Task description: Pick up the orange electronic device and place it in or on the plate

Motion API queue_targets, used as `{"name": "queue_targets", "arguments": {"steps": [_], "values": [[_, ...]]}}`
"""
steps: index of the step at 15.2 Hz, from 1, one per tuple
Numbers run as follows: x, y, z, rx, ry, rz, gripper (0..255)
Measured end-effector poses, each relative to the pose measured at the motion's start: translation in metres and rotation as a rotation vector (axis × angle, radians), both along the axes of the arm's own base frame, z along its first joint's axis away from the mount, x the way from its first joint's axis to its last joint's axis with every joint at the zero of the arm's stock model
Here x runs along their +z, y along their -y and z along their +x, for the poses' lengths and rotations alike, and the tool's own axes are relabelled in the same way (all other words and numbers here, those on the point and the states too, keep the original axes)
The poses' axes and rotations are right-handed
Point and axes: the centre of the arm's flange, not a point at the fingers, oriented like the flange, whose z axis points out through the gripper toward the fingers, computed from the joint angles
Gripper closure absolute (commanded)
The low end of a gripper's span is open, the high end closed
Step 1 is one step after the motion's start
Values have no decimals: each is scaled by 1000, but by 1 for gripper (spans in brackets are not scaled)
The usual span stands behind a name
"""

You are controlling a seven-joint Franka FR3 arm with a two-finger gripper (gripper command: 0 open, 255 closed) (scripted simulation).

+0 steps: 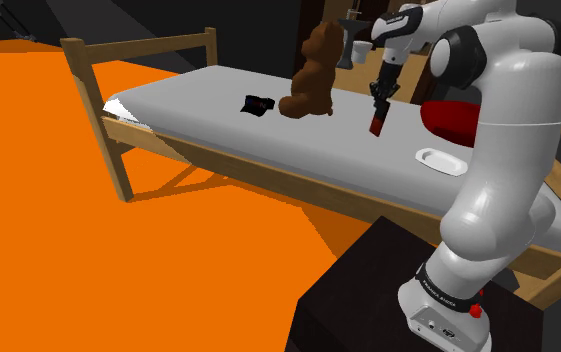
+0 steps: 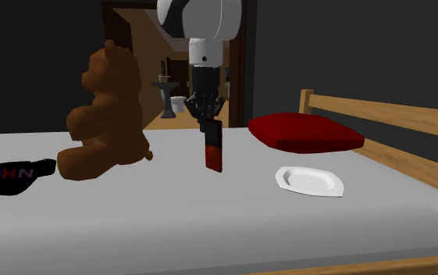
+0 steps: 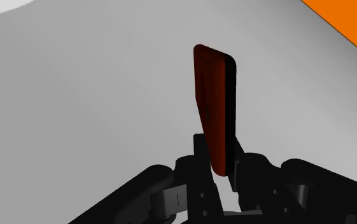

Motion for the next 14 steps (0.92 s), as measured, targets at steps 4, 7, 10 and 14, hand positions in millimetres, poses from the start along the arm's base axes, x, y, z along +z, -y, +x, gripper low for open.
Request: {"name": "queue_targets", "arguments": {"steps": [4,7,10,14], "values": [[22,0,0,0,0,0,255],[32,11,-26,0,0,0,255],[39,21,-60,-1,-1,0,255],[48,40,-109,-1,0,0,255]]}}
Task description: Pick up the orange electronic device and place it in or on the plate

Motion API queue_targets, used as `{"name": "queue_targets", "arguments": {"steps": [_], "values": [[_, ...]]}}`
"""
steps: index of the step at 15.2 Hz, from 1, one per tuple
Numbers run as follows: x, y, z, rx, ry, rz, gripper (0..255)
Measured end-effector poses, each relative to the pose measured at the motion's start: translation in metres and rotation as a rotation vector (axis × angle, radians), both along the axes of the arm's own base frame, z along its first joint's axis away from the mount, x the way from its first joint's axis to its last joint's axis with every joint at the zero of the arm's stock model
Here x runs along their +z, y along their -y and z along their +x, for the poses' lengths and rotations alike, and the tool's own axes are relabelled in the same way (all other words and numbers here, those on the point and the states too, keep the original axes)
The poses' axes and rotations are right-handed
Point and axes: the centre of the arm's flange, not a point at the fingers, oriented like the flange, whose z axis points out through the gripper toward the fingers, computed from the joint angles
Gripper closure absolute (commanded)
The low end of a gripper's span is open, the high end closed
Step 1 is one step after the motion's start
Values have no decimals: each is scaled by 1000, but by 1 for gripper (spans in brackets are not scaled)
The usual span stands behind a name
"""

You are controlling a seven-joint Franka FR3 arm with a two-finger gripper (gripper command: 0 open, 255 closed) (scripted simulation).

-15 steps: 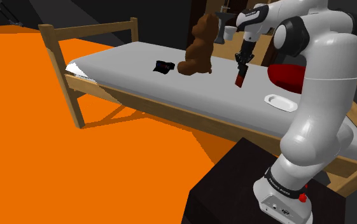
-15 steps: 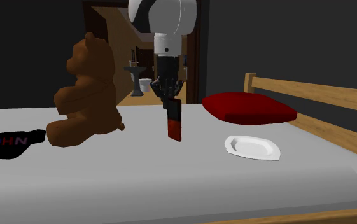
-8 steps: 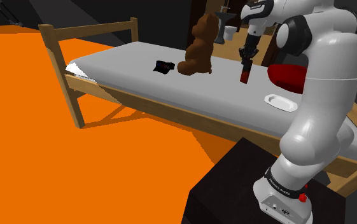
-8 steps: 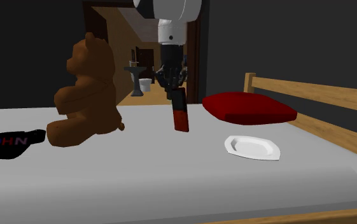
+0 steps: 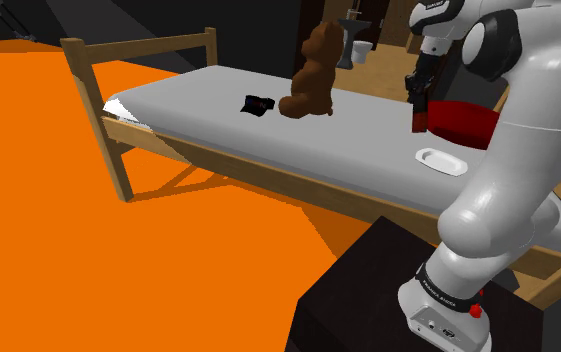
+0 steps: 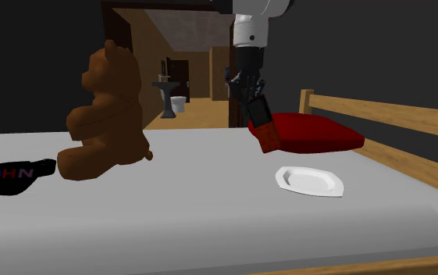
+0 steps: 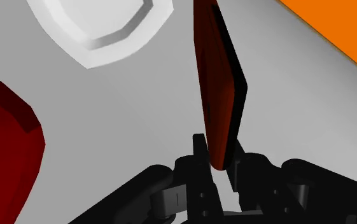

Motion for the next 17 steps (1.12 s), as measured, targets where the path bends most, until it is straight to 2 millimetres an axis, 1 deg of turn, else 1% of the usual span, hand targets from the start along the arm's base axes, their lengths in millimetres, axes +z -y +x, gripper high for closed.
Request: {"name": "queue_targets", "arguments": {"steps": [1,3,7,8,10,12,13,15,17], "values": [[1,2,-15,0,0,0,255],[5,15,-37,0,0,0,255],[13,32,-87,0,0,0,255],[15,39,-99,-1,0,0,255],[19,44,-122,0,0,0,255],[24,54,-148,-1,0,0,255],[23,57,-153,-1,0,0,255],[16,58,-157,0,0,0,255],[5,58,-157,0,0,1,255]]}}
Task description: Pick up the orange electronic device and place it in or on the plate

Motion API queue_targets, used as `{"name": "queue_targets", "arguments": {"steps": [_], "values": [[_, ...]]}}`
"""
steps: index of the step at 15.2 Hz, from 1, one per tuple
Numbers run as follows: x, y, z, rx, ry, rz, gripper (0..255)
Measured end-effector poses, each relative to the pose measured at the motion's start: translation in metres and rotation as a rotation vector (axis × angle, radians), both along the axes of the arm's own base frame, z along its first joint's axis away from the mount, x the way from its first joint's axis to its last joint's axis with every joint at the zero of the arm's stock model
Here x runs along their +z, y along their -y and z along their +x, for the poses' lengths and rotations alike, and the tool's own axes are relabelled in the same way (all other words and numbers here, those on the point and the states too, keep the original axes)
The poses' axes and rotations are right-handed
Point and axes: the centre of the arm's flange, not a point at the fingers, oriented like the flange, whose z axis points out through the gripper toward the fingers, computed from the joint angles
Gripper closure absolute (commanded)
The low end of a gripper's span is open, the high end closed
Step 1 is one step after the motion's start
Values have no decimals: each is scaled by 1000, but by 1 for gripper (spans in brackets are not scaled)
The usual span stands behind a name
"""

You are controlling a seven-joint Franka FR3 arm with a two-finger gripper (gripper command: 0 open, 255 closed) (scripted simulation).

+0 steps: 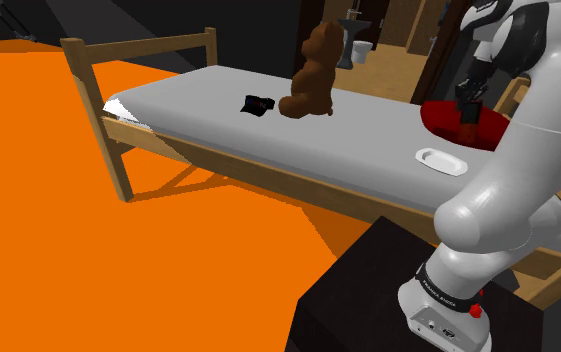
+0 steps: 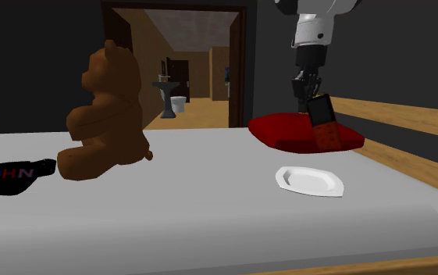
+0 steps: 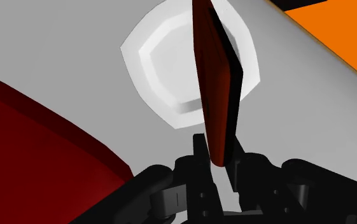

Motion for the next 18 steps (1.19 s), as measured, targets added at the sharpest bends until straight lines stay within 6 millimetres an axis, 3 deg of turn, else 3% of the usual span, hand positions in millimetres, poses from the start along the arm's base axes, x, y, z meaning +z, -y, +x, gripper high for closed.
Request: {"name": "queue_targets", "arguments": {"steps": [18], "values": [[-93,1,-1,0,0,0,255]]}}
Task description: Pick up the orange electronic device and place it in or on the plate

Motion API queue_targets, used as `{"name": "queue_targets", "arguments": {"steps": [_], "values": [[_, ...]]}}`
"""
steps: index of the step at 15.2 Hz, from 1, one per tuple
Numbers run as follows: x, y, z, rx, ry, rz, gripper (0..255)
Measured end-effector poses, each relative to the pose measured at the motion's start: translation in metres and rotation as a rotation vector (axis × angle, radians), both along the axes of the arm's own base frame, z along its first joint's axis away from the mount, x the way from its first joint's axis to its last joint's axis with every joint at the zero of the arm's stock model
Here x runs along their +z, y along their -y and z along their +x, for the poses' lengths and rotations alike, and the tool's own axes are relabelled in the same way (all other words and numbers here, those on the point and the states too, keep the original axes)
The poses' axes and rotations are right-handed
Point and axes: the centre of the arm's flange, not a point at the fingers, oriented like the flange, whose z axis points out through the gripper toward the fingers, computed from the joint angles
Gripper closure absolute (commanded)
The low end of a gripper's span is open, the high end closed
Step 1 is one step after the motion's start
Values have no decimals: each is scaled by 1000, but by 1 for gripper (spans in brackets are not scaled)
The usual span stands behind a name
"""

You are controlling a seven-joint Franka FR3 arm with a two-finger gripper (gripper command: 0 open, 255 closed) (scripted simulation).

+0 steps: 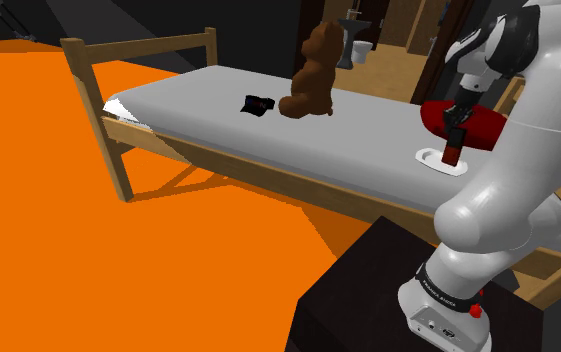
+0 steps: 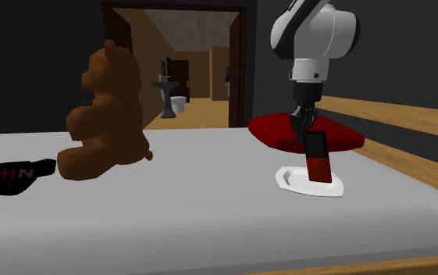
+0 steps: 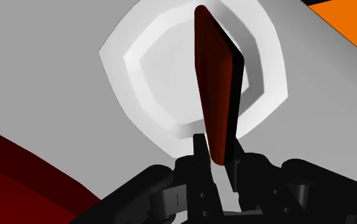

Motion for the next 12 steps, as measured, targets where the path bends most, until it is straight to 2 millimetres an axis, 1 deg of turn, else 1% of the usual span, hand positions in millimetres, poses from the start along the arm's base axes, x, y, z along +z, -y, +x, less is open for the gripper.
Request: {"name": "queue_targets", "arguments": {"steps": [6,7,12], "values": [[-4,0,0,0,0,0,255],[-4,0,0,0,0,0,0],[-4,0,0,0,0,-1,0]]}}
